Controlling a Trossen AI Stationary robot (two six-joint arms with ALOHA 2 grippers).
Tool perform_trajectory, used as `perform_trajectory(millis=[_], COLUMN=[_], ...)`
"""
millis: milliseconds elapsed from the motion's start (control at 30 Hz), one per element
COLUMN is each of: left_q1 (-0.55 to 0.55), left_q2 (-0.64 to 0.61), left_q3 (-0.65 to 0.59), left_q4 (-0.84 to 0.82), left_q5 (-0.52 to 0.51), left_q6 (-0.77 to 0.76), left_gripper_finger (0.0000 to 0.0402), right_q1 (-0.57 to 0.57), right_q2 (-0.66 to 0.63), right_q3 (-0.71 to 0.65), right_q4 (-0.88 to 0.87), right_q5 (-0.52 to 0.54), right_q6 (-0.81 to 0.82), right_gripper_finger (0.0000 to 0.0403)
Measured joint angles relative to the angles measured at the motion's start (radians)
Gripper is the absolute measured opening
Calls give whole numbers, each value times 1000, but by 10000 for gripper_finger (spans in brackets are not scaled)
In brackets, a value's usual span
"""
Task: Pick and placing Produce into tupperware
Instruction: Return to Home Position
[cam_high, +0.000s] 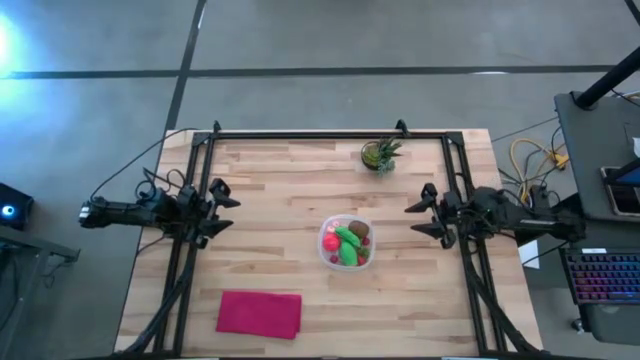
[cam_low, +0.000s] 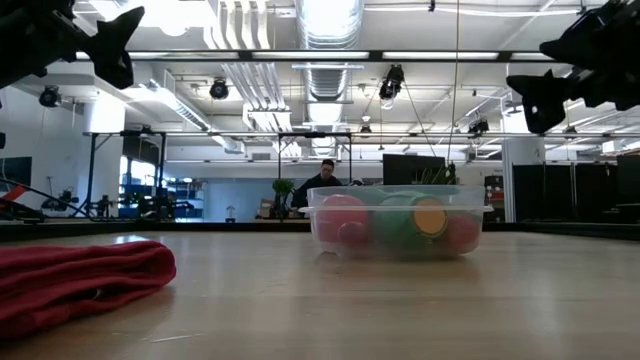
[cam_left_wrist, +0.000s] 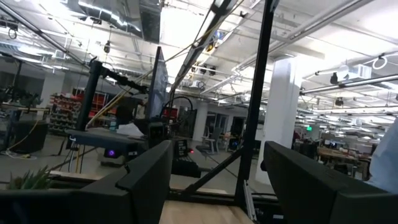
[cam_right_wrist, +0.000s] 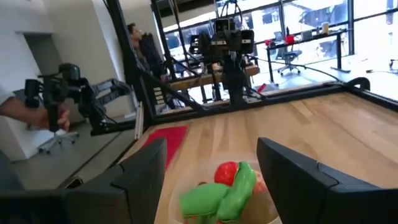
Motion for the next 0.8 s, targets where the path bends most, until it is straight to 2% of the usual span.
perform_trajectory(millis=[267,533,800], left_q1=[0,0,0], left_q2=[1,1,1], left_q3=[0,-1,-2], left_q4=[0,0,0], left_q5=[0,0,0], left_q6=[0,0,0], left_gripper_finger=[240,240,240], right_q1=[-13,-14,-13], right_q2=[5,38,44], right_q3=[0,1,1], right_q4=[-23,-48,-47], right_q5=[31,291,303], right_q6=[-45,-42,-42], right_gripper_finger=[242,242,242])
